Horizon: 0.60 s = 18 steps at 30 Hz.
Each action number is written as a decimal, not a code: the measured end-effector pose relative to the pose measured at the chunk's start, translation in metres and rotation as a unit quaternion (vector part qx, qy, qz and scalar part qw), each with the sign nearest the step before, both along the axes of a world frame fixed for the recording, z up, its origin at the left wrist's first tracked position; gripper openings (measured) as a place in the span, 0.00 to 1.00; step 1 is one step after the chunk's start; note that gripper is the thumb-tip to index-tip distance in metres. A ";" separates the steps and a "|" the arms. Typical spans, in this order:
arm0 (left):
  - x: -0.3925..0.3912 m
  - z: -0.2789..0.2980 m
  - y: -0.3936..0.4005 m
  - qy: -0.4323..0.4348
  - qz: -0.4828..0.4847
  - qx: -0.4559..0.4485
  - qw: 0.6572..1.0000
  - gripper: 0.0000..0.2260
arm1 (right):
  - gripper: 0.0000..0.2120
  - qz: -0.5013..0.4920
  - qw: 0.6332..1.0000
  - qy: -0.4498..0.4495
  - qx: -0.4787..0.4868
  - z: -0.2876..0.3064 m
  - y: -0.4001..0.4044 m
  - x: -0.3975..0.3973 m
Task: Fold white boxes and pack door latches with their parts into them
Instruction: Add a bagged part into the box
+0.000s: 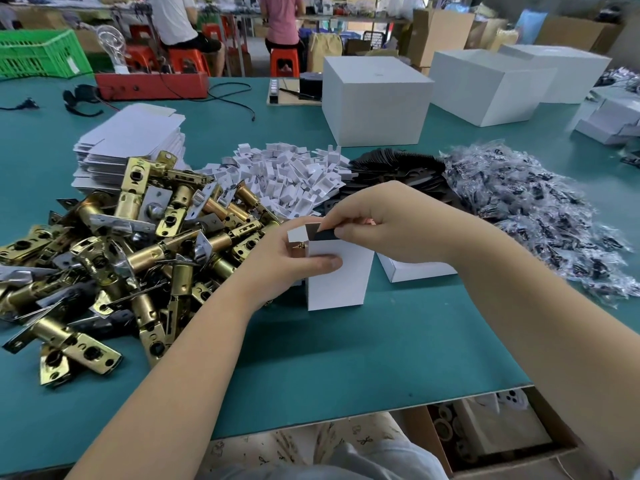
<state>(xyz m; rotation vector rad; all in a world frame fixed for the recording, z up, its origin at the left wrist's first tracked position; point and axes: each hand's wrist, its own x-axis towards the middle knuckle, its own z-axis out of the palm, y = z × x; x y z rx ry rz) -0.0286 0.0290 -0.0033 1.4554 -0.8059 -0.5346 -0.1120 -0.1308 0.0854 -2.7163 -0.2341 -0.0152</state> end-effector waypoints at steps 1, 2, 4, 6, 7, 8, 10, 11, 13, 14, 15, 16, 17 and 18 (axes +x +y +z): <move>0.001 0.000 0.000 0.000 0.003 0.002 1.000 0.14 | 0.11 -0.002 1.000 0.001 0.009 -0.001 0.000 -0.001; 0.001 -0.001 0.000 -0.001 0.004 0.002 1.000 0.14 | 0.11 -0.006 1.000 0.003 0.021 -0.001 0.000 -0.001; 0.001 -0.001 0.000 0.001 0.003 0.000 1.000 0.14 | 0.11 -0.015 0.999 0.001 0.047 -0.003 -0.002 -0.003; 0.001 -0.001 0.000 0.006 -0.002 -0.009 1.000 0.15 | 0.10 -0.025 0.998 -0.012 0.056 -0.004 -0.006 -0.005; 0.000 -0.001 0.000 0.005 -0.003 -0.012 1.000 0.16 | 0.09 -0.028 0.998 -0.020 0.047 -0.005 -0.007 -0.005; 0.000 -0.001 0.000 0.003 -0.003 -0.013 1.000 0.16 | 0.09 -0.031 0.999 -0.027 0.031 -0.006 -0.007 -0.006; 0.000 -0.001 0.000 0.001 -0.002 -0.010 1.000 0.16 | 0.09 -0.042 0.998 -0.040 0.003 -0.009 -0.008 -0.005; 0.000 -0.002 0.000 0.003 -0.001 -0.010 1.000 0.16 | 0.08 -0.052 0.998 -0.046 0.002 -0.010 -0.007 -0.004; 0.000 -0.002 0.000 0.009 -0.002 -0.014 1.000 0.16 | 0.07 -0.075 0.995 -0.059 0.026 -0.012 -0.006 -0.001; 0.001 -0.002 0.000 0.011 -0.003 -0.016 1.000 0.16 | 0.07 -0.085 0.993 -0.064 0.043 -0.013 -0.006 -0.001; 0.001 -0.002 -0.001 0.011 -0.003 -0.018 1.000 0.15 | 0.06 -0.091 0.992 -0.066 0.060 -0.014 -0.006 0.000; 0.001 -0.002 -0.001 0.009 -0.002 -0.018 1.000 0.15 | 0.07 -0.095 0.990 -0.063 0.078 -0.014 -0.007 -0.001; 0.001 -0.001 -0.001 0.005 0.000 -0.018 1.000 0.16 | 0.07 -0.095 0.989 -0.057 0.095 -0.014 -0.007 -0.002; 0.001 -0.001 -0.001 0.001 0.002 -0.015 1.000 0.16 | 0.07 -0.093 0.989 -0.049 0.102 -0.012 -0.007 -0.002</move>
